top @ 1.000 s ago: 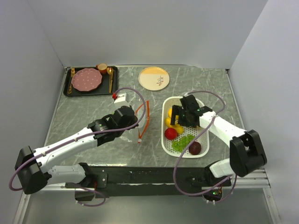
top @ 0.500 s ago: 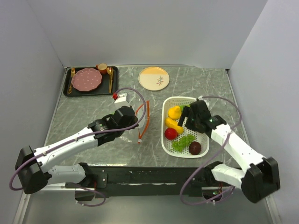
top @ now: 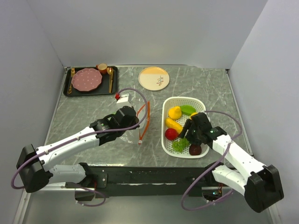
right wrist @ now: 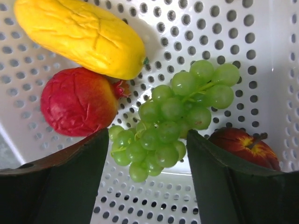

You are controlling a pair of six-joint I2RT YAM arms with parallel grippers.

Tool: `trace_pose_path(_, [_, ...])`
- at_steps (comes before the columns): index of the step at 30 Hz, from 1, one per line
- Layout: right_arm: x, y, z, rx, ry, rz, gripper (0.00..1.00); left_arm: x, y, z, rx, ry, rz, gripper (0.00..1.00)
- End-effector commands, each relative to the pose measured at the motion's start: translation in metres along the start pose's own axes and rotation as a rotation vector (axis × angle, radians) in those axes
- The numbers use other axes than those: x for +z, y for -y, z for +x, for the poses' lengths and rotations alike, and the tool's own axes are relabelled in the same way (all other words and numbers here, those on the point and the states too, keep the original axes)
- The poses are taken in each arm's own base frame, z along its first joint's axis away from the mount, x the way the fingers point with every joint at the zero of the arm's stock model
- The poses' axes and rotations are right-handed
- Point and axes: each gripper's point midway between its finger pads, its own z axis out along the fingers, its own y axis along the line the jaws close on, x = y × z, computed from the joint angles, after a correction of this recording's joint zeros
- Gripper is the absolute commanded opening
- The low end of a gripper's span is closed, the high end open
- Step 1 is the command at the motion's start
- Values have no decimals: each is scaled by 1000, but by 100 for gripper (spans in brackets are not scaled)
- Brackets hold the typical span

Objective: Place the food in the zip-top bag and seal the zipper
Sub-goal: Pick up the fake fruit from the bin.

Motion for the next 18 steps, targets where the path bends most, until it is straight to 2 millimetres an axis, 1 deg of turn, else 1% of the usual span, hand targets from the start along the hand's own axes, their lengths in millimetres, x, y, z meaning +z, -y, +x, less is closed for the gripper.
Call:
trace_pose_path(1, [11,8,5,5,-38,69,67,-4,6,-9,-5,26,28,1])
trace_pose_path(4, [18,16,14,-10,-70,103,64,-7,5,-12,-15,38,25,1])
trace_pose_path(6, [20,17,16,-24,-75,98,63,-7,3,-12,-19,42,20,1])
trace_pose_path(8, [23,18,17,-31,-77,100,58,-7,3,-11,-21,41,22,1])
trace_pose_path(9, [23,17,17,-37,-81,99,44,-7,2,-11,-20,40,19,1])
trace_pose_path(11, [24,13,15,-48,-86,88,30,-5,3,-10,-16,34,17,1])
trace_pose_path(12, [24,10,13,-52,-86,84,15,-5,3,-10,-15,33,18,1])
trace_pose_path(14, [18,4,4,-55,-52,77,7,-5,3,-9,-12,31,15,1])
trace_pose_path(15, [14,4,2,-60,-44,81,6,-5,4,-10,-12,33,17,1])
trace_pose_path(16, [9,-1,-7,-59,-13,70,6,-5,3,-11,-12,36,16,1])
trace_pose_path(18, [-7,-5,-21,-61,53,56,6,-6,3,-12,-14,41,15,1])
